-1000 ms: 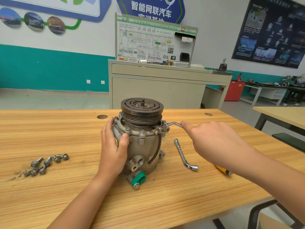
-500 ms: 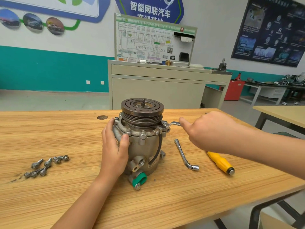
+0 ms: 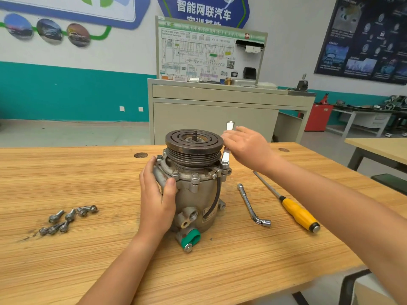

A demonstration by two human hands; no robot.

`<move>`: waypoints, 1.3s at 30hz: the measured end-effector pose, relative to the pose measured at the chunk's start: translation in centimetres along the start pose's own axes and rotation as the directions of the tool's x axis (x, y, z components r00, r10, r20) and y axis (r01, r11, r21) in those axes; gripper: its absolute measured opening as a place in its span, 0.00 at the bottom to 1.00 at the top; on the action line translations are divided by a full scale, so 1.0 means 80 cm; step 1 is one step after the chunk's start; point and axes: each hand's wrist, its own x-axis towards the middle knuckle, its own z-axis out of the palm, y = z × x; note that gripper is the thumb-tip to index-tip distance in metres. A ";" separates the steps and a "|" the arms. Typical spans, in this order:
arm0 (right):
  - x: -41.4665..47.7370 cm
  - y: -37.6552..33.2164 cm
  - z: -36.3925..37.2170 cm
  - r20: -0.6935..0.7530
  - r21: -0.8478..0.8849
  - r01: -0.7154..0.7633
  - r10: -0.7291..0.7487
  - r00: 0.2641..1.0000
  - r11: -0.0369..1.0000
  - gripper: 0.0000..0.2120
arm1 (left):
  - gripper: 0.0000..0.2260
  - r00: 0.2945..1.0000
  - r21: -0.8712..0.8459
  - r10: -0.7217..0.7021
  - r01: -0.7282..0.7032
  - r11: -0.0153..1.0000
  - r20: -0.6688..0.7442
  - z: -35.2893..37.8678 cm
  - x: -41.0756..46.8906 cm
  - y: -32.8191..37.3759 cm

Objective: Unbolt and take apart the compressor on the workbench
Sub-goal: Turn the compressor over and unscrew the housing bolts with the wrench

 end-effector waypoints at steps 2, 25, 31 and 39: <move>-0.008 -0.001 -0.015 -0.078 0.088 -0.185 0.192 0.978 0.979 0.13 | 0.36 1.000 -0.005 -0.003 0.003 1.000 -0.001 0.000 0.000 0.001; -0.052 -0.071 -0.107 0.529 -0.346 -0.148 0.322 0.785 0.927 0.27 | 0.35 0.999 -0.006 0.015 -0.015 1.000 -0.039 -0.003 -0.004 0.011; -0.049 -0.007 -0.074 0.491 -0.284 -0.073 0.210 0.845 0.956 0.22 | 0.28 1.000 -0.033 -0.004 0.003 0.999 -0.027 -0.002 -0.004 0.012; 0.004 -0.013 0.007 0.051 0.120 -0.083 0.077 0.996 0.989 0.07 | 0.31 0.997 -0.086 -0.067 0.064 0.994 -0.028 -0.002 -0.005 0.010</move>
